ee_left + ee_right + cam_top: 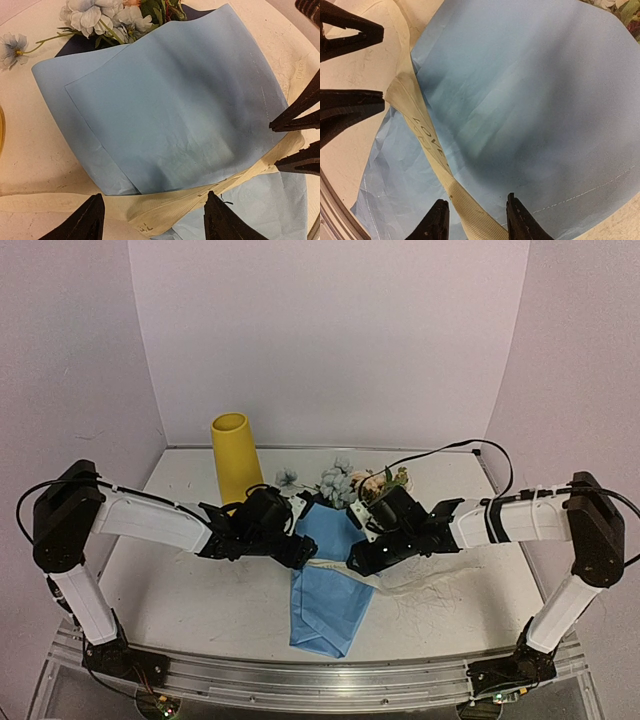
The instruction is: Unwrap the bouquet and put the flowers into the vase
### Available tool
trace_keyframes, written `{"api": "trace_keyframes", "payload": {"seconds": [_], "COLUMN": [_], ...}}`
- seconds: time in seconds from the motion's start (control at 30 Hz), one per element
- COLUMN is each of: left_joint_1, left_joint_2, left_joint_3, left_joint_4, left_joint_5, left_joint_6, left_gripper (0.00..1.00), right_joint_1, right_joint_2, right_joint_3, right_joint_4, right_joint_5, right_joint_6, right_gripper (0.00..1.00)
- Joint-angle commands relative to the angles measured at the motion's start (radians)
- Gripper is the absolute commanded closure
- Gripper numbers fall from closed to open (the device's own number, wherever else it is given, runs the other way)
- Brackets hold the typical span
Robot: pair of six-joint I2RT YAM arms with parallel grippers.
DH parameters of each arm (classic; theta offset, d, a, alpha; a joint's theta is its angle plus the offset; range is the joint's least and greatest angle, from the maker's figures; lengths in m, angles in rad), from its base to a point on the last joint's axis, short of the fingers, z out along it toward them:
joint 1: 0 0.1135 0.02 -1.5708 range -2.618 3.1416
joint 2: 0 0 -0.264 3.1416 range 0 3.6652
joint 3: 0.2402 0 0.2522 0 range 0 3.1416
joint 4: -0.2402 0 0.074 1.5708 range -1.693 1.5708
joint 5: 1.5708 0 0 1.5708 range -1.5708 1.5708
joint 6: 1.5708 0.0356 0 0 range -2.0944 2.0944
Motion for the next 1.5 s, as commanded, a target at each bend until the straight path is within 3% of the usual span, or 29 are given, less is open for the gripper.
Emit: {"api": "trace_keyframes", "payload": {"seconds": [0.0, 0.1, 0.33, 0.47, 0.53, 0.63, 0.73, 0.83, 1.33, 1.43, 1.47], "left_joint_1": [0.005, 0.005, 0.005, 0.005, 0.006, 0.021, 0.037, 0.039, 0.049, 0.051, 0.051], "left_joint_2": [0.007, 0.009, 0.027, 0.044, 0.051, 0.058, 0.075, 0.1, 0.141, 0.143, 0.144], "left_joint_3": [0.044, 0.044, 0.064, 0.083, 0.093, 0.118, 0.144, 0.173, 0.201, 0.206, 0.207], "left_joint_4": [0.022, 0.022, 0.017, 0.014, 0.009, -0.002, -0.013, -0.061, -0.097, -0.103, -0.104], "left_joint_5": [0.023, 0.022, 0.055, 0.123, 0.126, 0.197, 0.262, 0.299, 0.284, 0.281, 0.28], "left_joint_6": [0.019, 0.025, 0.052, 0.107, 0.135, 0.167, 0.187, 0.219, 0.233, 0.233, 0.233], "left_gripper": [0.31, 0.31, 0.31, 0.31, 0.31, 0.34, 0.35, 0.35, 0.35, 0.35, 0.35], "right_joint_1": [-0.001, 0.001, -0.001, -0.001, 0.0, 0.0, 0.0, 0.001, 0.002, 0.001, 0.001], "right_joint_2": [-0.054, -0.082, -0.149, -0.176, -0.174, -0.142, -0.113, -0.101, -0.07, -0.079, -0.09], "right_joint_3": [-0.014, -0.027, -0.053, -0.065, -0.067, -0.054, -0.041, -0.038, -0.075, -0.078, -0.079], "right_joint_4": [-0.019, -0.021, -0.026, -0.023, -0.014, -0.009, -0.008, -0.007, -0.014, -0.021, -0.022], "right_joint_5": [0.033, 0.025, 0.05, 0.054, 0.031, 0.006, -0.005, -0.001, 0.035, 0.045, 0.053], "right_joint_6": [-0.008, -0.008, 0.004, 0.013, 0.007, -0.003, -0.006, -0.007, -0.005, -0.004, 0.002], "right_gripper": [0.63, 0.77, 1.0, 0.98, 0.8, 0.66, 0.54, 0.5, 0.56, 0.72, 0.83]}}
